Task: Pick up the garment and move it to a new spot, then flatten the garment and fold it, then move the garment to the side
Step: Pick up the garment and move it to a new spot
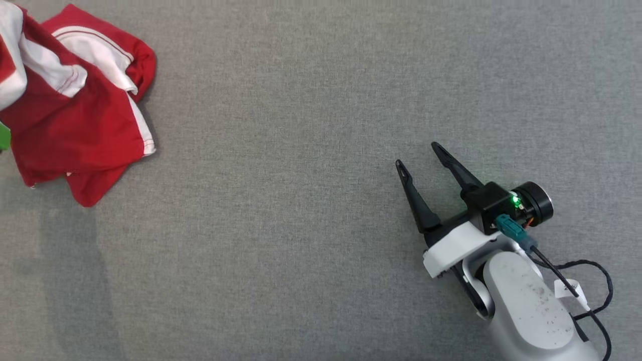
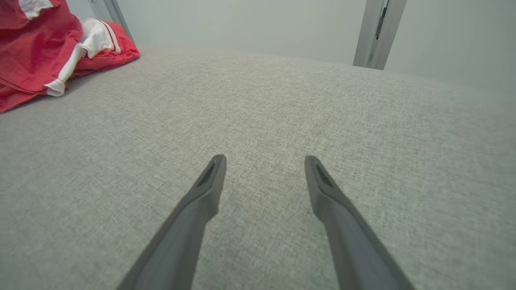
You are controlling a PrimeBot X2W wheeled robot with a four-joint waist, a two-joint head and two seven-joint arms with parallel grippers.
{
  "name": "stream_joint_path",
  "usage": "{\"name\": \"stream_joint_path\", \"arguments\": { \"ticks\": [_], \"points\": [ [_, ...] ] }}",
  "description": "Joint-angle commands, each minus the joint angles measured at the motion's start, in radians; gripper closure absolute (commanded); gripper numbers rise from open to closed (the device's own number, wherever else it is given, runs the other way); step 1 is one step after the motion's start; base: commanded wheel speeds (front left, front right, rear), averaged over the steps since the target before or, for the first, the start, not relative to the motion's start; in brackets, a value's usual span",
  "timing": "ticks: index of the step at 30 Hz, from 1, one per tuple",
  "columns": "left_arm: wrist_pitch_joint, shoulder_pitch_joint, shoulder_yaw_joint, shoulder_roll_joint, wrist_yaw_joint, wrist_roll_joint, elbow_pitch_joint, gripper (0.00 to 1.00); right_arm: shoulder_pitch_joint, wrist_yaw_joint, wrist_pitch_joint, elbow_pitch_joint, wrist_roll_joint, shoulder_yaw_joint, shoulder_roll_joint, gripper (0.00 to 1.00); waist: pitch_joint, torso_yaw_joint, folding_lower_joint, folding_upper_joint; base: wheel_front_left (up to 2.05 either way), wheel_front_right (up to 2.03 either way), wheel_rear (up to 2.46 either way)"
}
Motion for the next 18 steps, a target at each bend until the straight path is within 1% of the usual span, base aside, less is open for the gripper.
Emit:
{"name": "stream_joint_path", "arguments": {
  "ticks": [1, 4, 7, 10, 13, 18],
  "points": [
    [-0.003, 0.006, 0.026, 0.006, -0.003, 0.035, -0.019, 1.00, 0.019, -0.002, 0.000, -0.006, 0.012, -0.002, -0.004, 0.00, -0.066, -0.012, 0.0000, -0.0001, 0.00, 0.00, 0.00],
    [-0.004, 0.031, 0.081, -0.005, -0.003, 0.102, -0.069, 1.00, 0.049, -0.002, 0.000, -0.012, 0.025, -0.005, -0.004, 0.00, -0.108, -0.026, 0.0000, -0.0001, 0.00, 0.00, 0.00],
    [-0.004, 0.050, 0.120, -0.032, -0.003, 0.160, -0.127, 1.00, 0.077, -0.002, 0.000, -0.020, 0.040, -0.011, -0.004, 0.00, -0.148, -0.047, 0.0000, -0.0001, 0.00, 0.00, 0.00],
    [-0.004, 0.071, 0.146, -0.064, -0.003, 0.194, -0.178, 1.00, 0.106, -0.002, 0.000, -0.028, 0.056, -0.016, -0.004, 0.00, -0.182, -0.073, 0.0000, -0.0001, 0.00, 0.00, 0.00],
    [-0.004, 0.094, 0.154, -0.101, -0.003, 0.213, -0.220, 1.00, 0.128, -0.002, 0.000, -0.036, 0.075, -0.018, -0.004, 0.00, -0.211, -0.109, 0.0000, -0.0001, 0.00, 0.00, 0.00],
    [-0.004, 0.137, 0.127, -0.173, -0.003, 0.233, -0.286, 1.00, 0.160, -0.002, 0.000, -0.051, 0.092, -0.018, -0.004, 0.00, -0.246, -0.185, 0.0000, -0.0001, 0.00, 0.00, 0.00]
  ]
}}
